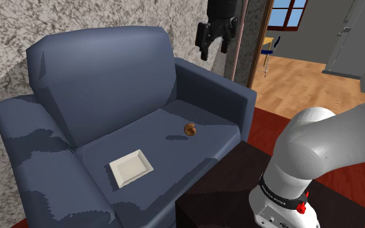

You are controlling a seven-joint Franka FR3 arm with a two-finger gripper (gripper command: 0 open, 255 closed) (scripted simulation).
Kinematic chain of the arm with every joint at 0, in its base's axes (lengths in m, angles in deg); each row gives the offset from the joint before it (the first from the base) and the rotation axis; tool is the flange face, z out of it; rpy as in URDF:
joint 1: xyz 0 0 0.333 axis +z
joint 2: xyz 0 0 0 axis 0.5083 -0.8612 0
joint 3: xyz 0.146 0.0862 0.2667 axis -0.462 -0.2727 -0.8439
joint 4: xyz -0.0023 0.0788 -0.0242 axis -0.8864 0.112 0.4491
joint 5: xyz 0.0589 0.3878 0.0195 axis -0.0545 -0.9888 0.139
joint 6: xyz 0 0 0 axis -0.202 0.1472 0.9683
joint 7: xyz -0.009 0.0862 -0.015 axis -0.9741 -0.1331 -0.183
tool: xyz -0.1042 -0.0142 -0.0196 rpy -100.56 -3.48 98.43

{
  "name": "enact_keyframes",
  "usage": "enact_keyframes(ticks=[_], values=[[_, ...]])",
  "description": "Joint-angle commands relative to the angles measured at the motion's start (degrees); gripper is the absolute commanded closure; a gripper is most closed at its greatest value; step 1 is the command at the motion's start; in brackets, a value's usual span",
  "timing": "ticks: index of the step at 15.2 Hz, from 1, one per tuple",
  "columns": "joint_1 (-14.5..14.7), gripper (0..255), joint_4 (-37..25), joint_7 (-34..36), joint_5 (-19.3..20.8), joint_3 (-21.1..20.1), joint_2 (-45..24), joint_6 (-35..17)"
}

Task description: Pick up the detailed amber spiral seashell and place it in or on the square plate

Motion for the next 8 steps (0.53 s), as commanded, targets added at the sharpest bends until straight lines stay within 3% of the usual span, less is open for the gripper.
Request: enact_keyframes(ticks=[1, 8], values=[[0.0, 0, 0.0, 0.0, 0.0, 0.0, 0.0, 0.0], [-0.65, 0, 10.21, -4.27, 1.93, 4.63, -2.79, -13.51]])
